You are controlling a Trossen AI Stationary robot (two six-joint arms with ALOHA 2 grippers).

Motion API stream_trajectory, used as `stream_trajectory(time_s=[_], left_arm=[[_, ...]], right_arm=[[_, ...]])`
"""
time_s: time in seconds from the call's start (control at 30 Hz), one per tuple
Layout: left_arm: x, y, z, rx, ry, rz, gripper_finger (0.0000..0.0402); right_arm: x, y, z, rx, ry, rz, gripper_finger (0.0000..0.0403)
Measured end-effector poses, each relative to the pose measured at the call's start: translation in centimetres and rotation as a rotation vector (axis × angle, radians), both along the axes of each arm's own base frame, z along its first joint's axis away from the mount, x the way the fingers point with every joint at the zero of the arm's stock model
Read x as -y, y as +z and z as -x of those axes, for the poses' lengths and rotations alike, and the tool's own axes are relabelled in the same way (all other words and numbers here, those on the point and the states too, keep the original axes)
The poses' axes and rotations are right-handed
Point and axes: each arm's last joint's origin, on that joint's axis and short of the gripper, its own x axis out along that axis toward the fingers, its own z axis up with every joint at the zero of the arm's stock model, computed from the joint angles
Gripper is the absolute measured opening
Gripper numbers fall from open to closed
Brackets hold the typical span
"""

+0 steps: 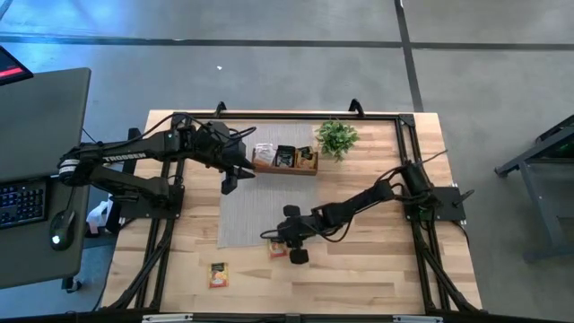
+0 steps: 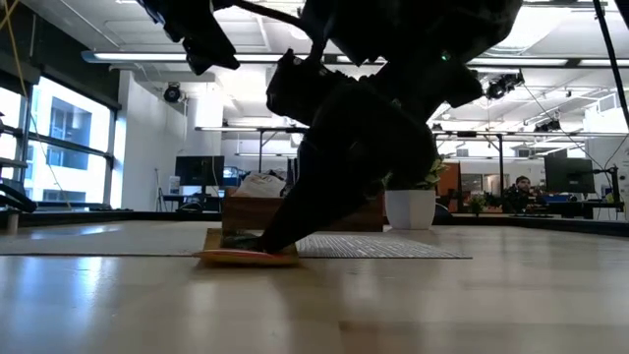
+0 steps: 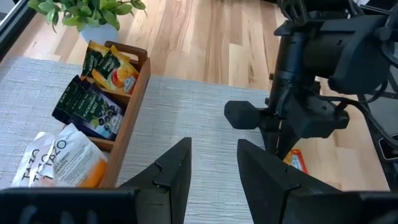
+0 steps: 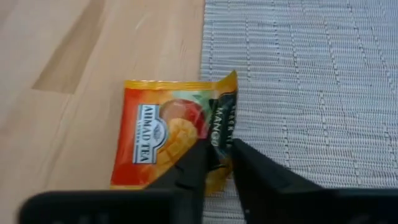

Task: Pick & Place Tea
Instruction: Put the orange tea bag in the right section of the brown wooden organizer

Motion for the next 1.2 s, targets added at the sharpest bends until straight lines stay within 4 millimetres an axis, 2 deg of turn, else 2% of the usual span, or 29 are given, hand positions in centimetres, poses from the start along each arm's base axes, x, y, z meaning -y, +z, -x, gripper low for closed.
stream_trajectory(time_s=[0.1, 0.17, 0.27, 0.4, 0.47, 0.57, 0.7, 0.77, 0.83, 1.0, 1.2], left_arm=[[0.0, 0.0, 0.0, 0.0, -0.001, -0.001, 0.0128], [0.0, 0.0, 0.0, 0.0, -0.001, -0.002, 0.0128], [0.0, 0.0, 0.0, 0.0, -0.001, -0.002, 0.0128], [0.0, 0.0, 0.0, 0.0, -0.002, -0.004, 0.0128], [0.0, 0.0, 0.0, 0.001, -0.003, -0.006, 0.0128], [0.0, 0.0, 0.0, 0.0, 0.003, -0.011, 0.0128], [-0.1, 0.0, 0.0, -0.001, 0.015, -0.02, 0.0128], [-0.1, 0.0, 0.0, -0.003, 0.025, -0.028, 0.0128], [-0.1, 0.0, 0.0, -0.005, 0.035, -0.035, 0.0128], [-0.2, 0.0, 0.0, -0.008, 0.053, -0.049, 0.0128], [-0.2, 0.0, 0.0, -0.009, 0.053, -0.048, 0.0128]], right_arm=[[0.3, 0.0, -0.1, -0.009, 0.009, -0.03, 0.0025], [0.5, 0.2, -0.1, -0.005, 0.014, -0.027, 0.0008], [0.8, 1.2, 0.1, 0.004, 0.027, -0.021, 0.0019], [1.6, 4.0, 0.8, 0.021, 0.054, 0.041, 0.0029], [2.4, 6.1, 1.1, 0.063, 0.03, 0.141, 0.0024], [4.4, 9.4, 1.7, 0.12, -0.108, 0.433, 0.0012], [7.7, 11.2, 2.3, 0.075, -0.303, 0.806, 0.0004], [9.6, 11.6, 2.3, 0.039, -0.377, 0.92, 0.0007], [11.7, 11.7, 2.4, -0.011, -0.404, 0.963, 0.0011], [16.2, 10.3, 2.7, -0.121, -0.422, 0.914, 0.0005], [18.1, 9.6, 3.7, -0.232, -0.41, 0.863, 0.0005]])
